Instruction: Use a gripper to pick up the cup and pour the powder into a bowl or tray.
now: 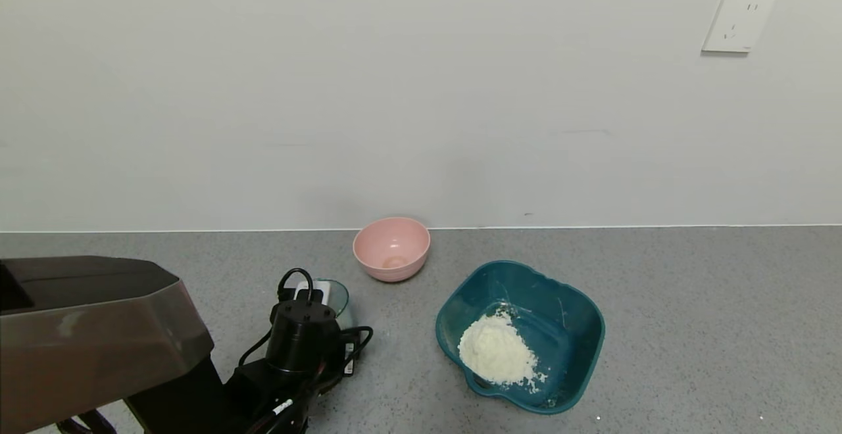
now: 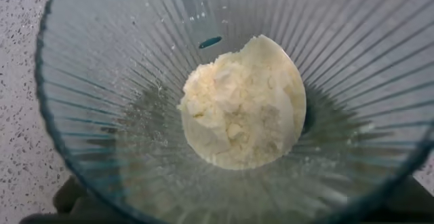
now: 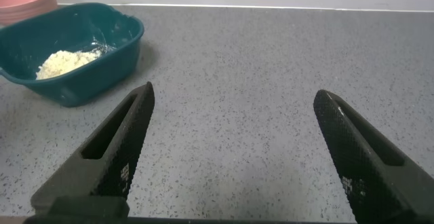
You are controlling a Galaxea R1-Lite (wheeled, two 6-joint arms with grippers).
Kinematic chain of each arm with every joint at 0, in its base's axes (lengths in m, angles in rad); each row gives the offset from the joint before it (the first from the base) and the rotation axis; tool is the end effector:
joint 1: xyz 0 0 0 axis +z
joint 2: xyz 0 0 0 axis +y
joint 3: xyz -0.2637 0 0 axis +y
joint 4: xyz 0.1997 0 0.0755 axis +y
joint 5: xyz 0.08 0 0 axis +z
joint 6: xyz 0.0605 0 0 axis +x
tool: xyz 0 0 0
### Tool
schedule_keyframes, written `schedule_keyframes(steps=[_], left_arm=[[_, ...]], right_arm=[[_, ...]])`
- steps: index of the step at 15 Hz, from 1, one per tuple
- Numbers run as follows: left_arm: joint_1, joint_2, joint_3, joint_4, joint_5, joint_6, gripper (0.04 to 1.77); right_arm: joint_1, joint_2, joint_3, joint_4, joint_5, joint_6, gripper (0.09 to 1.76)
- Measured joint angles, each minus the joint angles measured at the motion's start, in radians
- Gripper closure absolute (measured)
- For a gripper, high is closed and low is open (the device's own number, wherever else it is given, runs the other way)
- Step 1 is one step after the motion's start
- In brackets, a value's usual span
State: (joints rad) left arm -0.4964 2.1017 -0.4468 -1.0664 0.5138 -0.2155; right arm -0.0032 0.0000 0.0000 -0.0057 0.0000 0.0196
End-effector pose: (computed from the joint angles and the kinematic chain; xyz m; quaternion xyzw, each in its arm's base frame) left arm 0.2800 -0.1178 -0.0516 0.0366 0.2514 0.0356 0.9665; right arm 0.0765 -0.0002 0.0763 0.0098 -0.0029 -0.0016 0.9999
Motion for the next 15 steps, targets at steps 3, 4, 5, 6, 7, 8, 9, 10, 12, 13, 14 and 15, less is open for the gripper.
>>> schedule_keyframes(steps=[3, 4, 5, 6, 7, 8, 9, 10, 12, 13, 14, 15], left_arm=[[-0.001, 0.000, 0.001, 0.000, 0.001, 0.000, 0.26], [-0.001, -0.001, 0.002, 0.000, 0.001, 0.001, 0.24], [-0.003, -0.004, 0.006, 0.000, 0.001, 0.003, 0.23], [-0.004, -0.009, 0.009, -0.001, 0.002, 0.005, 0.21], [-0.005, -0.015, 0.012, 0.000, 0.002, 0.007, 0.20], [-0.006, -0.027, 0.015, 0.000, 0.003, 0.009, 0.18], [-0.006, -0.040, 0.019, 0.000, 0.003, 0.012, 0.17], [-0.008, -0.057, 0.027, 0.000, 0.003, 0.017, 0.16], [-0.008, -0.100, 0.051, 0.001, 0.003, 0.027, 0.15], [-0.008, -0.126, 0.064, 0.001, 0.003, 0.034, 0.14], [-0.008, -0.157, 0.081, 0.002, 0.003, 0.045, 0.14], [-0.008, -0.189, 0.097, 0.002, 0.004, 0.054, 0.13]], right_arm=[[0.000, 0.000, 0.000, 0.000, 0.000, 0.001, 0.14], [0.000, 0.000, 0.000, 0.000, 0.000, 0.000, 0.14], [0.000, 0.000, 0.000, 0.000, 0.000, 0.000, 0.14], [0.000, 0.000, 0.000, 0.000, 0.000, 0.000, 0.14], [0.000, 0.000, 0.000, 0.000, 0.000, 0.000, 0.14], [0.000, 0.000, 0.000, 0.000, 0.000, 0.000, 0.14], [0.000, 0.000, 0.000, 0.000, 0.000, 0.000, 0.14], [0.000, 0.000, 0.000, 0.000, 0.000, 0.000, 0.14], [0.000, 0.000, 0.000, 0.000, 0.000, 0.000, 0.14], [0.000, 0.000, 0.000, 0.000, 0.000, 0.000, 0.14], [0.000, 0.000, 0.000, 0.000, 0.000, 0.000, 0.14], [0.000, 0.000, 0.000, 0.000, 0.000, 0.000, 0.14]])
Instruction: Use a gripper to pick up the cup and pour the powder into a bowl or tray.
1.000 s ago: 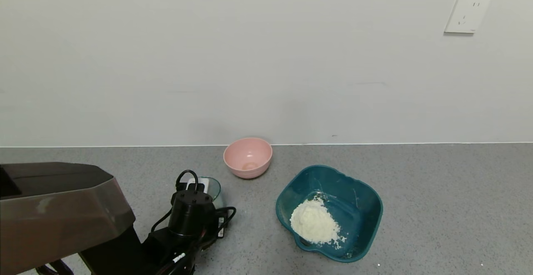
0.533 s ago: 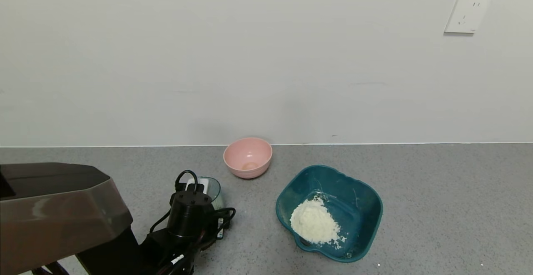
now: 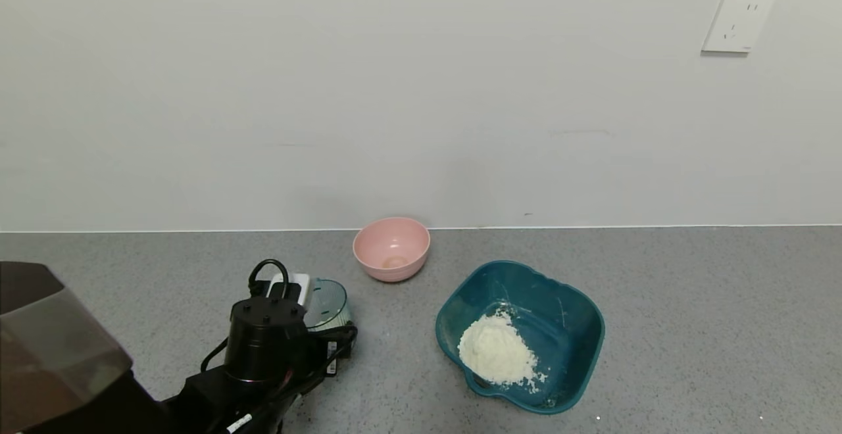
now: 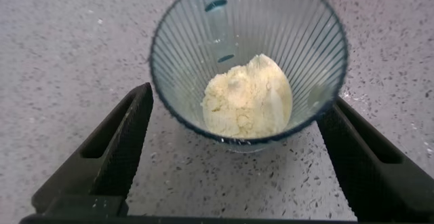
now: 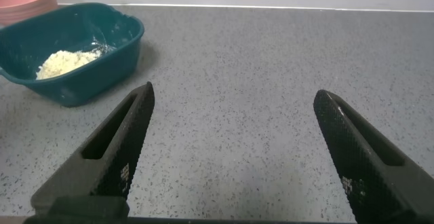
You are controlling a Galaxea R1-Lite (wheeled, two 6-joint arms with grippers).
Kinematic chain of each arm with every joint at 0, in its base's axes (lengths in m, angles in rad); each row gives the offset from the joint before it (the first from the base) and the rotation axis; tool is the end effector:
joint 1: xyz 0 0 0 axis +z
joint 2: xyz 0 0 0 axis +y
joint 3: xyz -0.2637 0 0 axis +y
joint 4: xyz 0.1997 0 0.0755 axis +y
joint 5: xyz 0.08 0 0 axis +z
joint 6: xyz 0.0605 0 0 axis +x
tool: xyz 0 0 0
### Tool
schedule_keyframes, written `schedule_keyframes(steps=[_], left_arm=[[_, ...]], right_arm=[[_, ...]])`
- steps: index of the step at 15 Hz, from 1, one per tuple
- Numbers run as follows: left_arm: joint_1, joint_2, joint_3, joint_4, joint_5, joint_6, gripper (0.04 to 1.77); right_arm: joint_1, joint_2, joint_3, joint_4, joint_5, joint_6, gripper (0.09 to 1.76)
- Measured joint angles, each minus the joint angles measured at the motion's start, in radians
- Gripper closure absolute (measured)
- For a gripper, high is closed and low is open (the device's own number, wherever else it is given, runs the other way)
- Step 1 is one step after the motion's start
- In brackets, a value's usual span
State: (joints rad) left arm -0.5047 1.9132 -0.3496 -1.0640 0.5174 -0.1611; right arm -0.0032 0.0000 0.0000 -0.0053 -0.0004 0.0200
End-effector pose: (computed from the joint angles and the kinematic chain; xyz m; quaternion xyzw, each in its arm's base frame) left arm 0.2612 -0.1101 -0.0143 0.0426 0.2144 0.0235 0.9755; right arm 0.0765 -0.0003 0.0762 0.0100 -0.0027 -0.0018 0.9999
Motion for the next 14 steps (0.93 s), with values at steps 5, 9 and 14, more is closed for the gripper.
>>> schedule_keyframes(steps=[5, 9, 14], left_arm=[[-0.008, -0.171, 0.094, 0.011, 0.010, 0.046, 0.12], [-0.015, -0.310, 0.172, 0.017, 0.013, 0.064, 0.11], [-0.015, -0.467, 0.266, 0.021, 0.035, 0.126, 0.10]], right_arm=[[0.000, 0.000, 0.000, 0.000, 0.001, 0.000, 0.14], [0.000, 0.000, 0.000, 0.000, 0.000, 0.000, 0.14], [0.000, 0.000, 0.000, 0.000, 0.000, 0.000, 0.14]])
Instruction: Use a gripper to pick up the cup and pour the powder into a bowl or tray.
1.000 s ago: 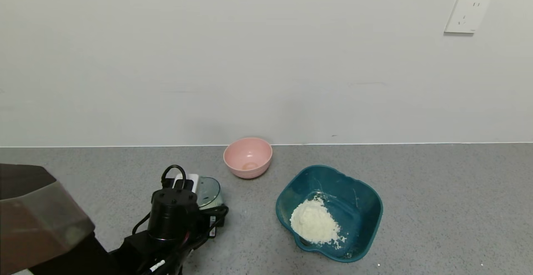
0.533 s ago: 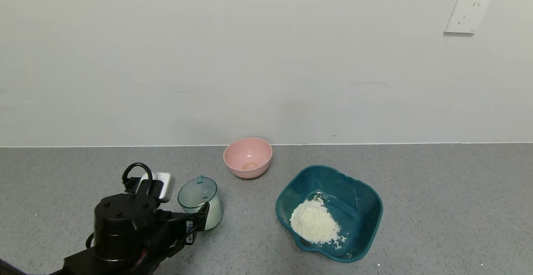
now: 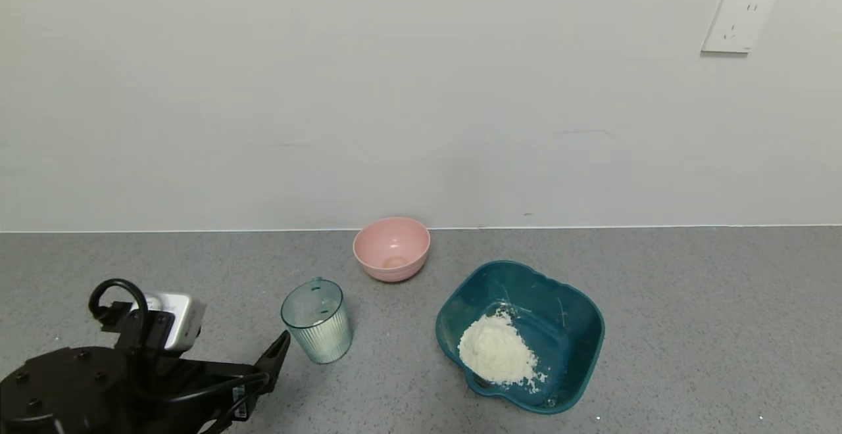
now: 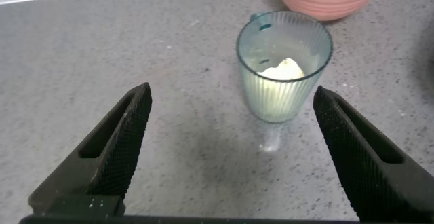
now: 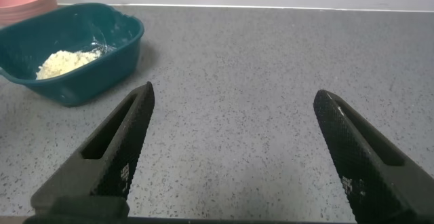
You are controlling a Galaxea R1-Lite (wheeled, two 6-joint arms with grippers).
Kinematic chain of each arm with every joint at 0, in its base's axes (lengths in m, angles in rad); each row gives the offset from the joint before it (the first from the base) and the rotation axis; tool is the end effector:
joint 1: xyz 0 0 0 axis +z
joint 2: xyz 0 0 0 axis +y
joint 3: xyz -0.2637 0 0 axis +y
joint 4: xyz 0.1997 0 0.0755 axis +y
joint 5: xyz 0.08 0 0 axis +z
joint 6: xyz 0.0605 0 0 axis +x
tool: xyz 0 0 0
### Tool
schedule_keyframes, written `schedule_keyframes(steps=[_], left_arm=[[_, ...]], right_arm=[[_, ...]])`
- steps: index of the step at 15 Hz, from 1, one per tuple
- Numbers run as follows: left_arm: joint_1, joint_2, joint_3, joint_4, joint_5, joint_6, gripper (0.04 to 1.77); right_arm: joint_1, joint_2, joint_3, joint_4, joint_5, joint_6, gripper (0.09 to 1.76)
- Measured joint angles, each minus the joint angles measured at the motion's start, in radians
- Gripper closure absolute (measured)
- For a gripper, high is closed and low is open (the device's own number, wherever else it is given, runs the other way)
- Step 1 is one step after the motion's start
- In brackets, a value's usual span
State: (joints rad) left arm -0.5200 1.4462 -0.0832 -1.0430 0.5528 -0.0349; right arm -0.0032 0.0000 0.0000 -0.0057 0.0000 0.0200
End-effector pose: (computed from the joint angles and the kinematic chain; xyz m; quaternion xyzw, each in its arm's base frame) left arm 0.1955 -0.0753 0.0405 0.0642 0.1366 0.0186 0.9884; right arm 0.0765 -0.0002 0.0763 0.0100 -0.0029 -0.0016 0.9999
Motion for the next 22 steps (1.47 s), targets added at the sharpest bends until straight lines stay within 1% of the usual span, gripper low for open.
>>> schedule_keyframes(steps=[1, 3, 5, 8, 12, 13, 16, 17, 18, 19, 20, 21, 22], left_arm=[[0.000, -0.028, 0.014, 0.016, 0.017, 0.007, 0.10], [0.000, -0.090, 0.029, 0.078, 0.031, 0.009, 0.10], [0.000, -0.172, 0.029, 0.185, 0.034, 0.009, 0.10], [0.000, -0.341, -0.007, 0.441, 0.034, 0.009, 0.10], [0.002, -0.593, -0.100, 0.818, 0.029, 0.000, 0.09], [0.002, -0.636, -0.119, 0.857, 0.027, -0.004, 0.09], [0.011, -0.714, -0.140, 0.875, 0.023, -0.013, 0.09], [0.037, -0.733, -0.140, 0.876, 0.012, -0.010, 0.09], [0.082, -0.745, -0.137, 0.874, -0.019, -0.007, 0.09], [0.139, -0.755, -0.130, 0.873, -0.076, -0.004, 0.09], [0.202, -0.767, -0.122, 0.873, -0.156, -0.001, 0.09], [0.274, -0.789, -0.113, 0.877, -0.248, 0.004, 0.09], [0.336, -0.819, -0.102, 0.886, -0.325, 0.013, 0.09]], right_arm=[[0.000, 0.000, 0.000, 0.000, 0.000, 0.000, 0.14], [0.000, 0.000, 0.000, 0.000, 0.000, 0.000, 0.14], [0.000, 0.000, 0.000, 0.000, 0.000, 0.000, 0.14], [0.000, 0.000, 0.000, 0.000, 0.000, 0.000, 0.14], [0.000, 0.000, 0.000, 0.000, 0.000, 0.000, 0.14], [0.000, 0.000, 0.000, 0.000, 0.000, 0.000, 0.14], [0.000, 0.000, 0.000, 0.000, 0.000, 0.000, 0.14], [0.000, 0.000, 0.000, 0.000, 0.000, 0.000, 0.14], [0.000, 0.000, 0.000, 0.000, 0.000, 0.000, 0.14], [0.000, 0.000, 0.000, 0.000, 0.000, 0.000, 0.14], [0.000, 0.000, 0.000, 0.000, 0.000, 0.000, 0.14], [0.000, 0.000, 0.000, 0.000, 0.000, 0.000, 0.14], [0.000, 0.000, 0.000, 0.000, 0.000, 0.000, 0.14]])
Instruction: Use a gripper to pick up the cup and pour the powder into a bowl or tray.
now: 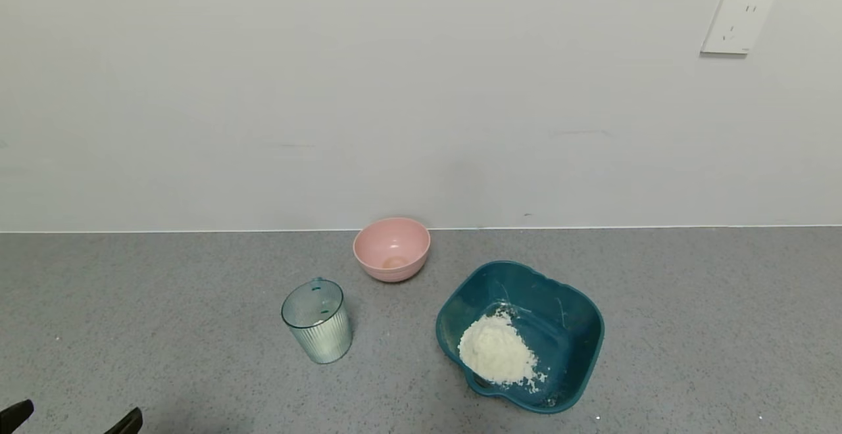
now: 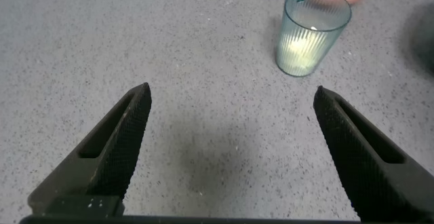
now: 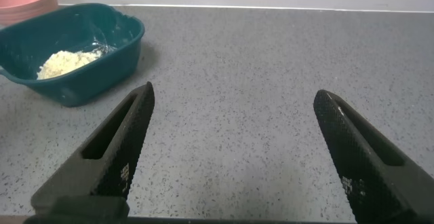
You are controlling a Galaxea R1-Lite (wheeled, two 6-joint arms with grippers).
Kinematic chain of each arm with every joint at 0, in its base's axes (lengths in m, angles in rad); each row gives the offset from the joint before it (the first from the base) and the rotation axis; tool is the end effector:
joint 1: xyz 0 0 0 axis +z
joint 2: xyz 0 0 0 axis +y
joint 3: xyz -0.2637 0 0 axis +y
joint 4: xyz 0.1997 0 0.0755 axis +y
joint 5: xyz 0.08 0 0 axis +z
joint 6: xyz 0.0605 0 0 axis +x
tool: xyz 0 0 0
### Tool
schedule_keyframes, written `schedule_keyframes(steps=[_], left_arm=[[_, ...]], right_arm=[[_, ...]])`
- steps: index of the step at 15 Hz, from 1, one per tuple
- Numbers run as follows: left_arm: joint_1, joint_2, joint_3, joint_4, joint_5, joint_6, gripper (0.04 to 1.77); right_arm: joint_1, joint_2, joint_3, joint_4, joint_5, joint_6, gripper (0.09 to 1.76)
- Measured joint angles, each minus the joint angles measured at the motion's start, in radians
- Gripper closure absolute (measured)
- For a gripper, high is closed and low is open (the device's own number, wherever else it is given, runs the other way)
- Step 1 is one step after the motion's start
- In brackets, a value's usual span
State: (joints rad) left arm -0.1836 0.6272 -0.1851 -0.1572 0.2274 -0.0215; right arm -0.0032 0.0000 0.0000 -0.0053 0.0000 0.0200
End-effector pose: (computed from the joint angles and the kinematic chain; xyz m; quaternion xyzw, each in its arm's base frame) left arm 0.1329 -0.0108 0.0985 0.0183 0.1387 0.0232 0.9899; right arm 0.0765 -0.0002 0.0762 0.0100 -0.0027 -0.0016 0.9999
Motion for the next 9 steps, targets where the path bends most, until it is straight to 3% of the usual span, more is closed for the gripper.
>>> schedule_keyframes(steps=[2, 3, 9], left_arm=[[0.096, -0.082, 0.017, 0.049, -0.094, 0.028, 0.09], [0.124, -0.126, 0.023, 0.063, -0.111, 0.036, 0.09], [0.173, -0.404, 0.063, 0.120, -0.143, 0.043, 0.09]], right_arm=[[0.000, 0.000, 0.000, 0.000, 0.000, 0.000, 0.14], [0.000, 0.000, 0.000, 0.000, 0.000, 0.000, 0.14], [0.000, 0.000, 0.000, 0.000, 0.000, 0.000, 0.14]])
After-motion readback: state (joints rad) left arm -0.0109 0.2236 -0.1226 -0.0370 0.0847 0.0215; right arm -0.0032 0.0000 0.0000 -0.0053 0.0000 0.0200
